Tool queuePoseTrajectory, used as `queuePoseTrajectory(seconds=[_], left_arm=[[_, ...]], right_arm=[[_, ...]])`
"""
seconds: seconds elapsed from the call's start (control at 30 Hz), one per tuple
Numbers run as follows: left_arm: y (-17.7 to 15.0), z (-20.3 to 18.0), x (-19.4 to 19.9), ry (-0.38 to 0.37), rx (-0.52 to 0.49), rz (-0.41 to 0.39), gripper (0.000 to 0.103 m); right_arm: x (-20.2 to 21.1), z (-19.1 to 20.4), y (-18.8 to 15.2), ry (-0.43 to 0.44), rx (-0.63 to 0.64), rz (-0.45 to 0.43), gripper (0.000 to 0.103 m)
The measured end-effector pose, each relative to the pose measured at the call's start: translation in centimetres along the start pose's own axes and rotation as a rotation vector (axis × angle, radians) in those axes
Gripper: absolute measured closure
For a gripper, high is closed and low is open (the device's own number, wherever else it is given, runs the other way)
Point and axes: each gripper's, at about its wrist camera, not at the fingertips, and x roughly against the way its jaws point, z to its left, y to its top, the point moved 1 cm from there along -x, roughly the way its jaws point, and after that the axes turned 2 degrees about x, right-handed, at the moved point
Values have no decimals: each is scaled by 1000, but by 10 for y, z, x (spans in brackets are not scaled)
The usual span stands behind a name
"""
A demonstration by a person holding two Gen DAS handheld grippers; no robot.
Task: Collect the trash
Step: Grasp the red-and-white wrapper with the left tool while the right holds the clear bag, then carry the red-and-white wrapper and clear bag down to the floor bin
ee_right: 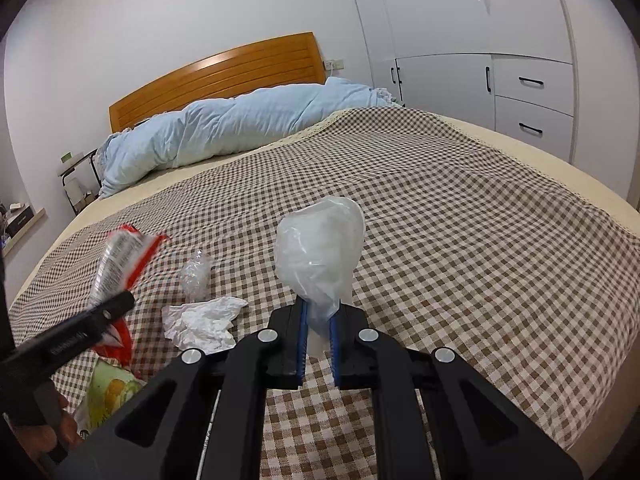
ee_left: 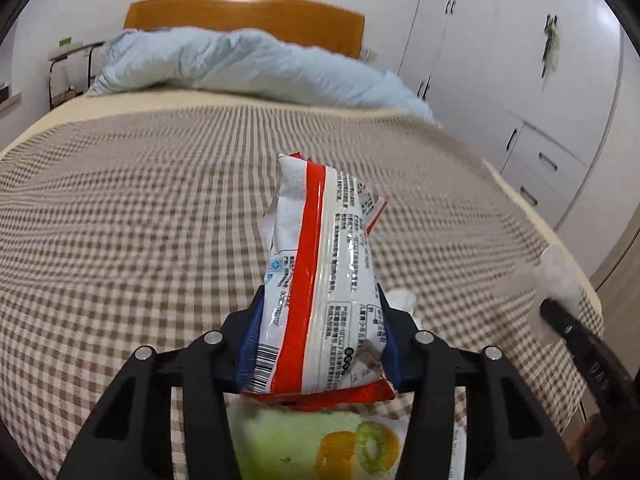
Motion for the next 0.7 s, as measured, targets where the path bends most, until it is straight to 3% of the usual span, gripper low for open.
queuePoseTrajectory(seconds=[0.13,0.7], left_arm=[[3,-2,14,0,-12,-57,56],[2,-18,59,-37,-84,-111,56]], right_arm=[[1,1,0,1,5,-6,94],[17,8,3,10,36,-41,94]])
